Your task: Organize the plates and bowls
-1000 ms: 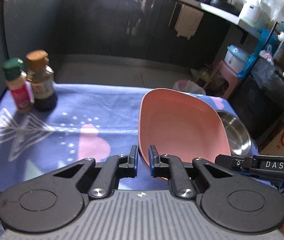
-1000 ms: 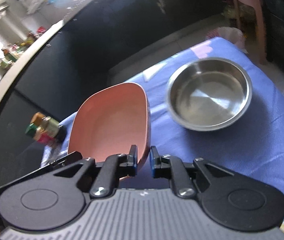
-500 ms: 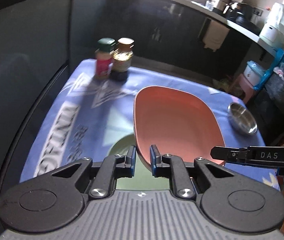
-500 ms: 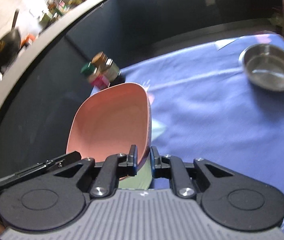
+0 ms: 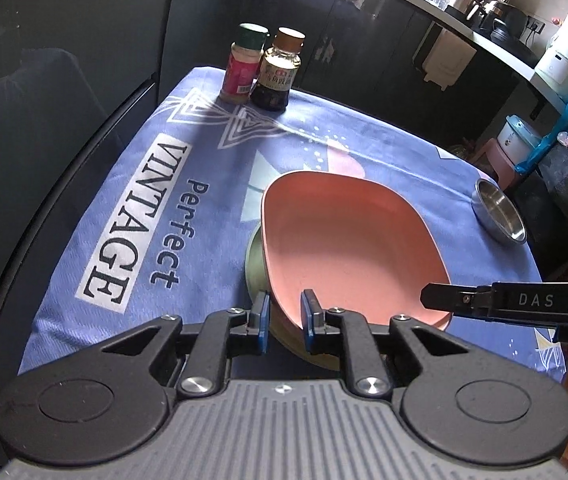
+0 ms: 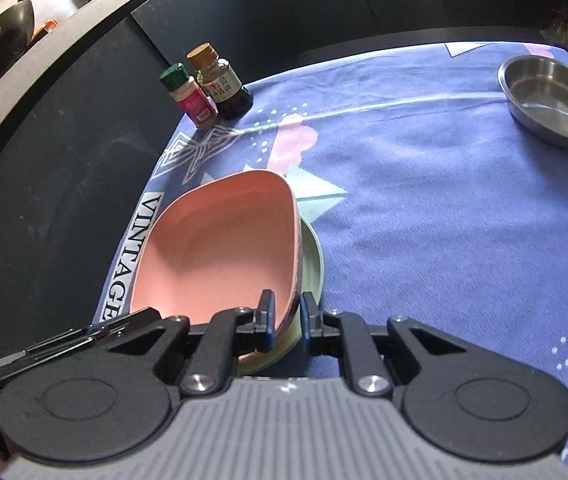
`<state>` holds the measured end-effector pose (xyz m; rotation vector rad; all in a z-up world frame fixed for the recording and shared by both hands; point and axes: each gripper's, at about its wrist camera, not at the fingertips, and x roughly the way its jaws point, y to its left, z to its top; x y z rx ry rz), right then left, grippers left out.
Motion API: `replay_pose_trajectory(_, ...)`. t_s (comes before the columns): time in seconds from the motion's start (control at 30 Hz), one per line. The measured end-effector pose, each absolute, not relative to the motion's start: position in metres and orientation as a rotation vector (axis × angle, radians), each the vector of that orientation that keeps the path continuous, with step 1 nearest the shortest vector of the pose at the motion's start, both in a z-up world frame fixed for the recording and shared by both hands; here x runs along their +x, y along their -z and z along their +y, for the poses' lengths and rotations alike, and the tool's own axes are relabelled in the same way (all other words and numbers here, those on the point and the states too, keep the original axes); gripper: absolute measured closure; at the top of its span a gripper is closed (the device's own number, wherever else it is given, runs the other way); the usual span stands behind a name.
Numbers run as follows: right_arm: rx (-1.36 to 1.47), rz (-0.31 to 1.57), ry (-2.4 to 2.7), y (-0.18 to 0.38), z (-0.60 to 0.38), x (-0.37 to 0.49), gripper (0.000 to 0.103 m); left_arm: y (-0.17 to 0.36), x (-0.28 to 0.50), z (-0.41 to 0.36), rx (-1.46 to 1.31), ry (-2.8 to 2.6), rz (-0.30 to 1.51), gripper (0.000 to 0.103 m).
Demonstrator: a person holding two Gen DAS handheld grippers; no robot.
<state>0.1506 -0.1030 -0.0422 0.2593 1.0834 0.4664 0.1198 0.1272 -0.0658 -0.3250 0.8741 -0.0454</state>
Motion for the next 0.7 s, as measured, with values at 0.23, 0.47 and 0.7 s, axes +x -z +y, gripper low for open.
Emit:
replay_pose_trajectory(0.23,0.256,1.095,-0.465,0.0452,-0.1012,0.1499,0.091,0.0692,0.1176,0.1289,-0.331,0.049,0.88,0.088)
replay_pose_trajectory(0.47,0.255,1.099,-0.461,0.0481,-0.101,0.1512,0.091,0.0733,0.1209,0.128,-0.324,0.046,0.889,0.088)
replay_pose_trajectory(0.7,0.241,1.099,-0.463,0.0492,-0.1011,0.1521,0.091,0.0732,0.1214,0.1281,-0.312,0.027,0.873,0.086)
